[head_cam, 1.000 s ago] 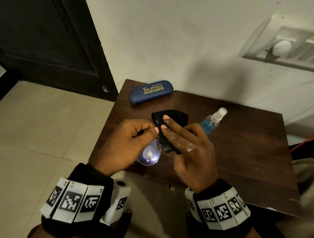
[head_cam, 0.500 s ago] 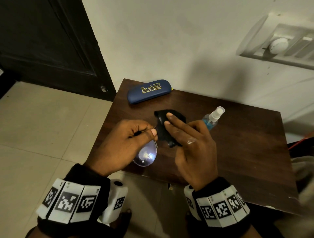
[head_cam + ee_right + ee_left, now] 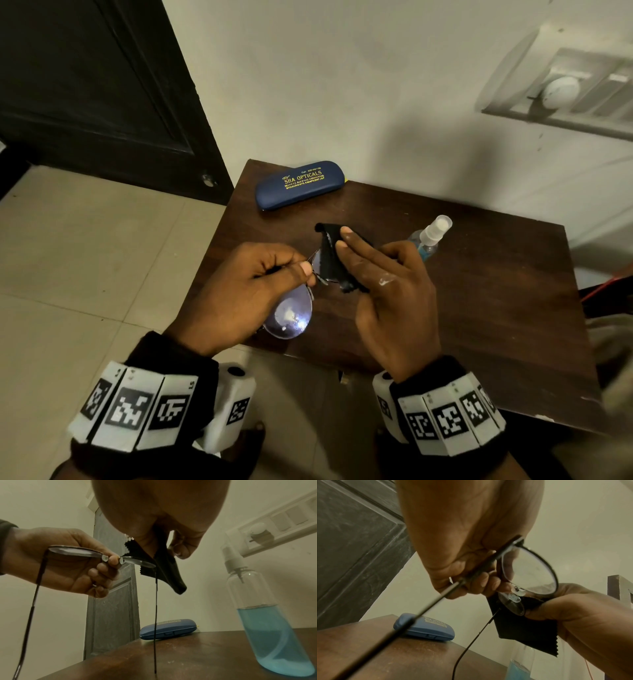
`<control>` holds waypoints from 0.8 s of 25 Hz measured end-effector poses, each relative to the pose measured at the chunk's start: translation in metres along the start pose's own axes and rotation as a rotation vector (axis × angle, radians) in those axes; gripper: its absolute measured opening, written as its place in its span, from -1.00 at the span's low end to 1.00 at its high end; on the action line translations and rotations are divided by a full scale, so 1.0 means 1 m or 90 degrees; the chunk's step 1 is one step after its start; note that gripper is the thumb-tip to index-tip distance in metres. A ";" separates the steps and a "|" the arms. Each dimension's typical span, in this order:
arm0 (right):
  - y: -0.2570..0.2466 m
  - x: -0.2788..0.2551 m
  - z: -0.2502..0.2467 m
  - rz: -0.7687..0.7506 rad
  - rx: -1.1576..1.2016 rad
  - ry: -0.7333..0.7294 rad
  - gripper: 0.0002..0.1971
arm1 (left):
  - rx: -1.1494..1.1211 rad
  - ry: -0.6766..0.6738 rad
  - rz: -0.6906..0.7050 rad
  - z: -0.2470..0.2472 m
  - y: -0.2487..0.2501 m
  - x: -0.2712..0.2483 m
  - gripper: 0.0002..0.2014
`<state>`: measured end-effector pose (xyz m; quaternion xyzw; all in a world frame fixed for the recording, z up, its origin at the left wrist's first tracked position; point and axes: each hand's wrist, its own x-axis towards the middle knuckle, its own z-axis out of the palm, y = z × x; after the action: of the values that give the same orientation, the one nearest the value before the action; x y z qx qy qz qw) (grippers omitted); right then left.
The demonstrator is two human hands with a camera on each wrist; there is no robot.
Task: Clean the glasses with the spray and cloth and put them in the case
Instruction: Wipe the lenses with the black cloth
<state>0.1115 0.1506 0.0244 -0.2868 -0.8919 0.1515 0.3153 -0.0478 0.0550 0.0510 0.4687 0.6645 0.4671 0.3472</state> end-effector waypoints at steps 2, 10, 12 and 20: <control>-0.004 -0.001 0.000 -0.037 0.008 -0.007 -0.47 | -0.003 -0.003 0.000 0.001 0.000 0.000 -0.70; 0.000 0.001 0.003 -0.030 0.010 0.002 -0.49 | -0.010 0.004 -0.008 -0.002 -0.002 0.001 -0.72; 0.000 -0.001 0.003 -0.056 0.016 -0.005 -0.50 | -0.021 0.005 -0.004 0.000 -0.002 0.001 -0.72; -0.005 -0.002 0.001 -0.155 0.048 -0.007 -0.56 | -0.055 0.054 -0.038 -0.008 -0.003 0.002 -0.67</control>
<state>0.1103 0.1449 0.0248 -0.1638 -0.9153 0.1471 0.3372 -0.0566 0.0536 0.0503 0.4128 0.6717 0.5043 0.3523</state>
